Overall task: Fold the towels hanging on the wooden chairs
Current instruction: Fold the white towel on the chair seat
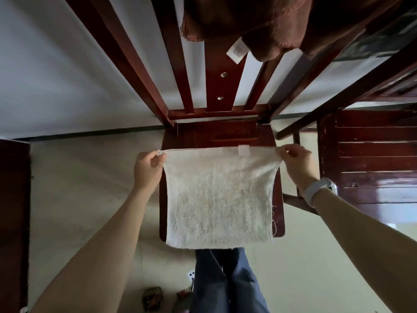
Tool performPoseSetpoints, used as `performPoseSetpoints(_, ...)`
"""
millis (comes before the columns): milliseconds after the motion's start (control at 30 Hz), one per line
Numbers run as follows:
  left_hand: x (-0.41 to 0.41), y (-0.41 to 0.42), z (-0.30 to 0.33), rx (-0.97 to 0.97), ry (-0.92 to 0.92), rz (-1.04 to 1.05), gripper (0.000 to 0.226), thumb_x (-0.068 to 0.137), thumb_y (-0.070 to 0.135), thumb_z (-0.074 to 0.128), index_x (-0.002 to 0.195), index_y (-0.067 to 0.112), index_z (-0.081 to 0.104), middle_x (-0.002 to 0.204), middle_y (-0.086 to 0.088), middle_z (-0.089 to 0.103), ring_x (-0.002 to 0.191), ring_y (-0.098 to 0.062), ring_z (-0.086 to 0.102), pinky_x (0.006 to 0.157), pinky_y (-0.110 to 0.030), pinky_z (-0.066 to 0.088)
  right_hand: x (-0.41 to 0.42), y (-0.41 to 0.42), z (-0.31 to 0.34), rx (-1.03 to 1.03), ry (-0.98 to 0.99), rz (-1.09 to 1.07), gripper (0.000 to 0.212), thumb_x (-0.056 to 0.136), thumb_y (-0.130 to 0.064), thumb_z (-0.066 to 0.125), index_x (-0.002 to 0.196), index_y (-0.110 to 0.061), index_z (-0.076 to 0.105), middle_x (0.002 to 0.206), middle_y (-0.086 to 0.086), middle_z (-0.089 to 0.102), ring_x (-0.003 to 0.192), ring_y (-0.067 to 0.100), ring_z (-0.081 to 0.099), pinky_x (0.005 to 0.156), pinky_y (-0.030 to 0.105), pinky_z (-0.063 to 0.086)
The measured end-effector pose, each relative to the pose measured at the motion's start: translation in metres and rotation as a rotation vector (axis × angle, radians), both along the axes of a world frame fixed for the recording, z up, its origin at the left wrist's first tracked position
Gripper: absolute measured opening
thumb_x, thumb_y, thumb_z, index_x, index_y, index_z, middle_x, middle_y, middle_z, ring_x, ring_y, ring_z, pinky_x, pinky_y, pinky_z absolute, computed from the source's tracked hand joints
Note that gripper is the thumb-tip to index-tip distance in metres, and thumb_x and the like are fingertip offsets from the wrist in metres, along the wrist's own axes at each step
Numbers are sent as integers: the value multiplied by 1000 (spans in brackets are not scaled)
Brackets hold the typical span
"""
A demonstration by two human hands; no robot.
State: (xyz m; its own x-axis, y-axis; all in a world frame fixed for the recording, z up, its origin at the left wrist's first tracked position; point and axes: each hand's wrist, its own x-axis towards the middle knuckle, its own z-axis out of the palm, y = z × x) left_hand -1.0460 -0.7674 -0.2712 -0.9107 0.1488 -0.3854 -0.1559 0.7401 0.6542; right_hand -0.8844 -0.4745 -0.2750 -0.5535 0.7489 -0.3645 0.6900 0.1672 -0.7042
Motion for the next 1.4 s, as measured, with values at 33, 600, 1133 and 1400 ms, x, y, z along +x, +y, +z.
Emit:
performPoseSetpoints(33, -8, 3, -6, 0, 10, 5, 31, 92, 23, 52, 108, -1, 62, 100, -16, 63, 89, -22, 55, 75, -27, 39, -7, 3, -7, -6, 6, -5, 8, 84, -20, 64, 86, -13, 66, 73, 4, 58, 64, 15, 51, 56, 12, 40)
performPoseSetpoints(600, -48, 24, -22, 407, -447, 319, 16, 86, 33, 60, 88, 17, 59, 78, -1, 59, 70, -10, 58, 66, -20, 54, -43, 8, -8, -473, 141, -381, 17, 88, -28, 57, 77, -16, 58, 66, 6, 62, 48, 11, 58, 47, 18, 49)
performPoseSetpoints(1133, 91, -70, -40, 268, -549, 533, 22, 83, 4, 64, 105, 4, 62, 91, -10, 65, 81, -17, 63, 63, -16, 55, 102, -77, -41, -261, -223, -194, 24, 89, 0, 42, 97, 2, 65, 62, 8, 55, 44, 8, 50, 37, 7, 34)
performPoseSetpoints(1400, 116, -83, -68, 42, -405, 309, 20, 87, 10, 59, 103, -1, 60, 73, -3, 57, 69, -11, 56, 61, -20, 49, 121, -94, -62, -194, -273, -180, 24, 90, -4, 43, 100, -2, 64, 71, 4, 57, 58, 10, 46, 41, 8, 34)
